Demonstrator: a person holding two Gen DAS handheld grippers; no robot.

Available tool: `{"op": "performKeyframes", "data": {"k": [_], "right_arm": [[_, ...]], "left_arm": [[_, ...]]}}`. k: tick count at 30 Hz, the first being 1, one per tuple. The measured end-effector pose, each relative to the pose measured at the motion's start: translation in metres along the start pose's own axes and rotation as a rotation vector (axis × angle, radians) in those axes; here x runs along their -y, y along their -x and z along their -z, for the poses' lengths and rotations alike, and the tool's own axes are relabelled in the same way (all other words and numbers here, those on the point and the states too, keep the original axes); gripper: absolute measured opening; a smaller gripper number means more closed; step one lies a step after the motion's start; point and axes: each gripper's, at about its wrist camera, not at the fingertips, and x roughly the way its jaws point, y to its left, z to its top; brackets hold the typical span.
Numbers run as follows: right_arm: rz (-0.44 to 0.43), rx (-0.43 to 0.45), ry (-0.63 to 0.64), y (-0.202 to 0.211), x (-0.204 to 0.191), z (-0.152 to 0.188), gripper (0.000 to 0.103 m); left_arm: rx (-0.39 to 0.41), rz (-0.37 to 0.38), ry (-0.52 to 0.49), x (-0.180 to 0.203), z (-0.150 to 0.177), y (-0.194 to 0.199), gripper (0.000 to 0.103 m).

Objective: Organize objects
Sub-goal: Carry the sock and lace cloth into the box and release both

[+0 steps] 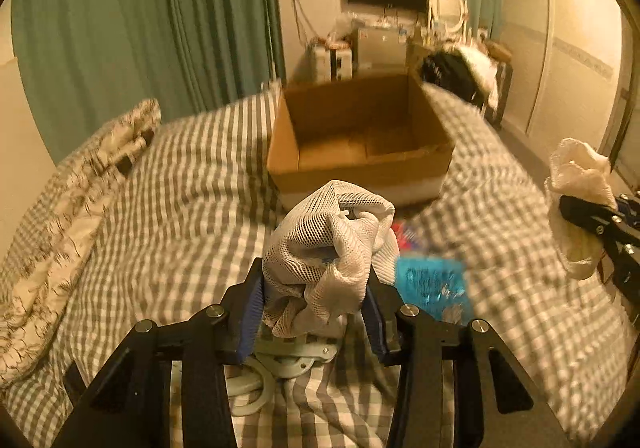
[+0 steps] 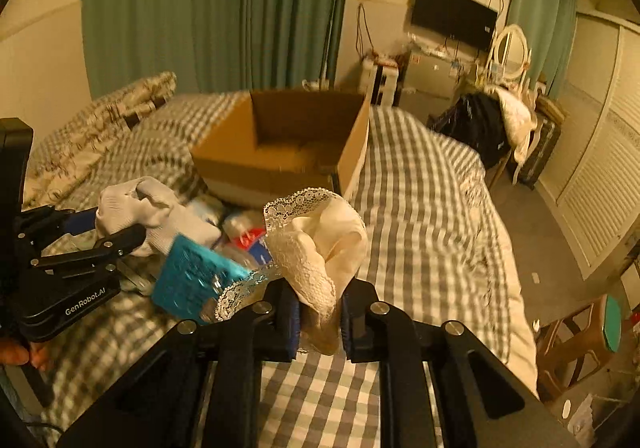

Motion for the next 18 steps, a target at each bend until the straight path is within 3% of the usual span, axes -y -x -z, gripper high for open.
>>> {"op": "performKeyframes", "data": {"k": [9,18], "right_arm": [[-0.042,0.138,0.049,0.048,-0.014,-0.05,0.015],[-0.079,0.202,0.048,0.032,-0.013,-0.114,0.015]], "left_arm": [[0.151,-0.008,-0.03,-0.001,-0.054,0.044,0.045],[0.192,-0.011,-0.009,-0.012,-0.108,0.014,0.045]]}}
